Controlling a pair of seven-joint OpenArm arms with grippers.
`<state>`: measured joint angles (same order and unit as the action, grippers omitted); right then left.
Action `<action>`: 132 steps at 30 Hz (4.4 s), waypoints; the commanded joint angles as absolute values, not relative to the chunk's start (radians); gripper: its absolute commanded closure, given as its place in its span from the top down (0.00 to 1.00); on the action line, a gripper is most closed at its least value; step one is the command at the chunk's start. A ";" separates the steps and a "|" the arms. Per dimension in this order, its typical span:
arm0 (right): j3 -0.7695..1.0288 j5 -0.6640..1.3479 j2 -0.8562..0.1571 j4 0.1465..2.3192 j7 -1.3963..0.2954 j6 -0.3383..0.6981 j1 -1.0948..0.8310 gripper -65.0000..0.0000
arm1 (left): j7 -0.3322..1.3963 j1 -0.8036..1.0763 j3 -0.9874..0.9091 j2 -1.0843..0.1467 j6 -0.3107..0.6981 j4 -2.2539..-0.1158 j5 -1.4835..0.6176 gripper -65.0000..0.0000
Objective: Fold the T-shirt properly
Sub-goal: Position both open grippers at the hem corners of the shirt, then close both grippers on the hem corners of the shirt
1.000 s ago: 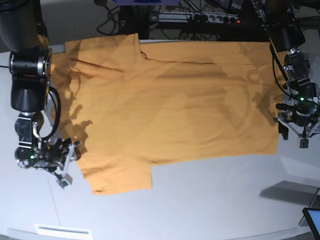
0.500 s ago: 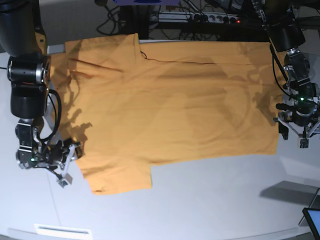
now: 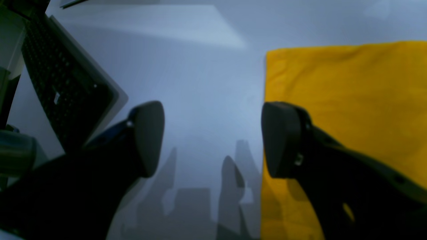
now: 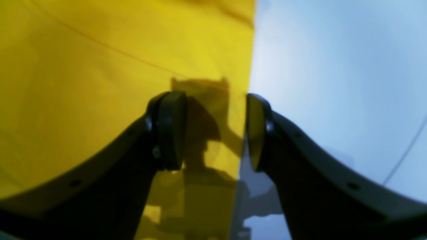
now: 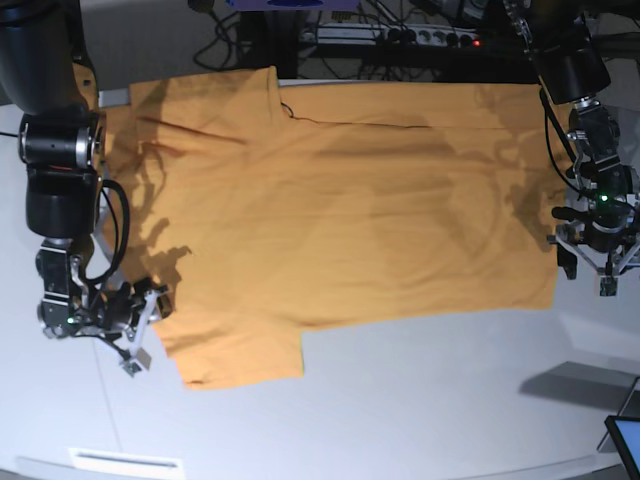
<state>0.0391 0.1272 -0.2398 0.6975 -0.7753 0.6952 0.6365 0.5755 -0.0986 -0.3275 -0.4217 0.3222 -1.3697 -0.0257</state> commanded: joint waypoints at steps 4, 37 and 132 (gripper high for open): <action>0.041 0.124 -0.231 0.708 -0.783 0.698 0.659 0.28 | 0.549 -0.113 -0.334 -0.446 0.315 -1.386 -0.025 0.68; 0.039 0.122 -0.234 0.711 -0.782 0.698 0.627 0.00 | 0.527 -0.194 -0.335 -0.562 0.381 -1.127 -0.372 0.70; 0.038 0.120 -0.251 0.799 -0.783 0.698 0.545 0.00 | 0.559 -0.535 -0.174 -0.527 0.588 -0.599 -0.495 0.00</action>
<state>0.0387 0.1581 -0.2375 0.7967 -0.7261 0.6964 0.5400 0.5690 -0.5106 -0.1719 -0.5049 0.5808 -0.5842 -0.4904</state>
